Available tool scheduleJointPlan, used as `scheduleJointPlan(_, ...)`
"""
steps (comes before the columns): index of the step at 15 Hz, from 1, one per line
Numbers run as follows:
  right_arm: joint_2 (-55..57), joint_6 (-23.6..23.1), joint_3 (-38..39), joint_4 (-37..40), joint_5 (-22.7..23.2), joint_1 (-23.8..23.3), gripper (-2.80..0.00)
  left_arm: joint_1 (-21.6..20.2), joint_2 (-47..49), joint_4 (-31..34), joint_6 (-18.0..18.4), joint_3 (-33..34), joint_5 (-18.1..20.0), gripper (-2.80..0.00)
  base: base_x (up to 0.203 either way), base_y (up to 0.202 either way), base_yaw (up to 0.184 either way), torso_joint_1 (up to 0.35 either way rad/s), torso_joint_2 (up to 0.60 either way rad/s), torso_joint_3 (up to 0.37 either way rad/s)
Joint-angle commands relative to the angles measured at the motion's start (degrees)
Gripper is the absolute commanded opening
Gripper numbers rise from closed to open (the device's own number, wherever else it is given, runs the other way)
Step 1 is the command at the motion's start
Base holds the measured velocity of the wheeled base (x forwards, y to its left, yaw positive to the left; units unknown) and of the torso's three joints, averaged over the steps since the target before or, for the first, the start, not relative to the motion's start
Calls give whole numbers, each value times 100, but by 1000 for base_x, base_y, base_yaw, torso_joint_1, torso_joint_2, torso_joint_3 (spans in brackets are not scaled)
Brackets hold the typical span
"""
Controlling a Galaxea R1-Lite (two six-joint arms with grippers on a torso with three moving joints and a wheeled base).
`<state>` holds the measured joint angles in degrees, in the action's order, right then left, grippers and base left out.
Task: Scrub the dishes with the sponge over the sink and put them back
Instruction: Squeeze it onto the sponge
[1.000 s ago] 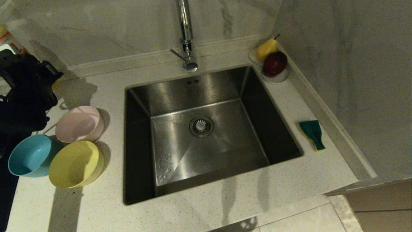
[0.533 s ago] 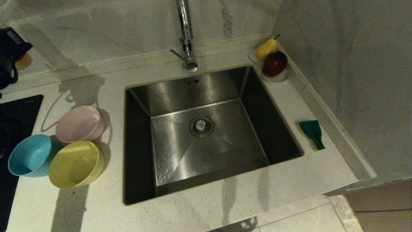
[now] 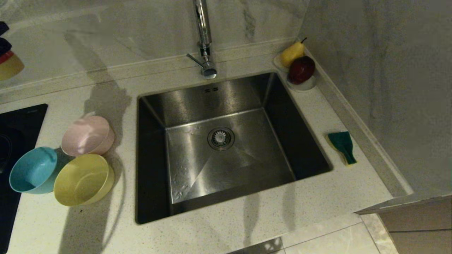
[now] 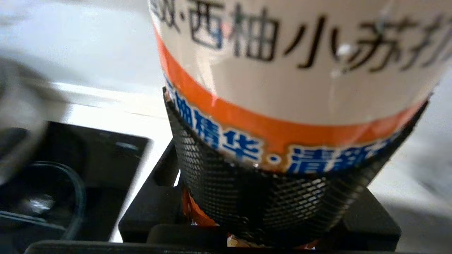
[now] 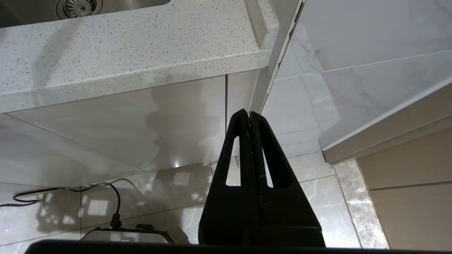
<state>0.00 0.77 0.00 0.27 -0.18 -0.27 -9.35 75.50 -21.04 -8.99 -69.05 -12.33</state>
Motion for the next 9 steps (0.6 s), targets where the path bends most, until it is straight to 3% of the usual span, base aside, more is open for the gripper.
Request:
scheduleJointPlan(1,0,2,0,0,1,0,-280,484,-1054,519,119,212,162,-280,0,0,0,0,0,0)
scheduleJointPlan(3,0,2,0,0,1,0,-280,844,-1561,1165,568,287,512,-280,0,0,0,0,0,0)
scheduleJointPlan(6,0,2,9,0,1,0,-280,1179,-2097,1586,1565,574,1304,-280,0,0,0,0,0,0)
scheduleJointPlan(7,0,2,0,0,1,0,-280,1437,-2143,1666,1830,634,1369,-280,0,0,0,0,0,0)
scheduleJointPlan(9,0,2,8,0,1,0,-280,1829,-2313,1868,2745,865,1456,-280,0,0,0,0,0,0)
